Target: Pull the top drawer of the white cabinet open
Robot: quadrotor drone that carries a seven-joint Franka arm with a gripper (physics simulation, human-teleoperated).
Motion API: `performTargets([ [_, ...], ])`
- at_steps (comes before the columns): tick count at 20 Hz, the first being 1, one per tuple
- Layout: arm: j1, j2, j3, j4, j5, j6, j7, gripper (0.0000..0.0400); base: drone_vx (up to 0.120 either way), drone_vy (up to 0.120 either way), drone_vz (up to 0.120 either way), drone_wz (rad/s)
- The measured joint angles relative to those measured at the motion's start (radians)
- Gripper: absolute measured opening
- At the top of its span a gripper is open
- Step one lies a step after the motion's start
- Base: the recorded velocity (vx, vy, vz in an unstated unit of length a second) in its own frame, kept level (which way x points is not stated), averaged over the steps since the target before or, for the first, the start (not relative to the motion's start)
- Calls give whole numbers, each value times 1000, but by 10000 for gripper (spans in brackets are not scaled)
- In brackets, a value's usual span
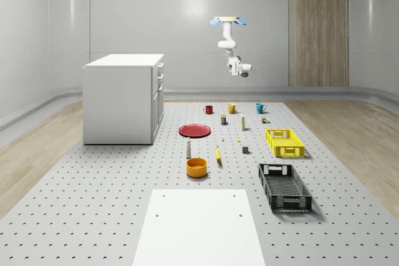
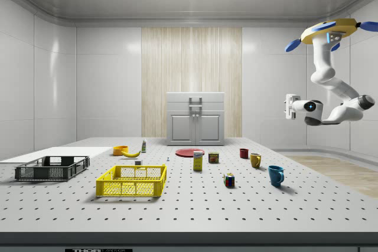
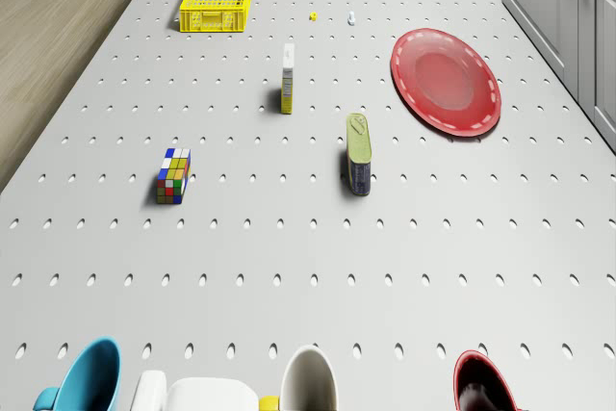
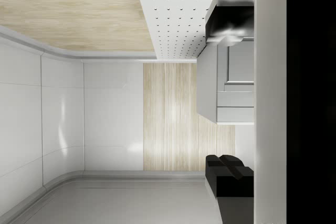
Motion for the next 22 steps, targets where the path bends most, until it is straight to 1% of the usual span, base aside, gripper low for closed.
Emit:
performTargets([
  [15,94,-71,-49,-14,-42,75,38,305,120,-120,120,0],
  [16,99,-75,-51,-14,-45,80,40,305,120,-40,120,0],
  [22,131,-102,-65,-18,-64,107,56,305,120,0,0,0],
])
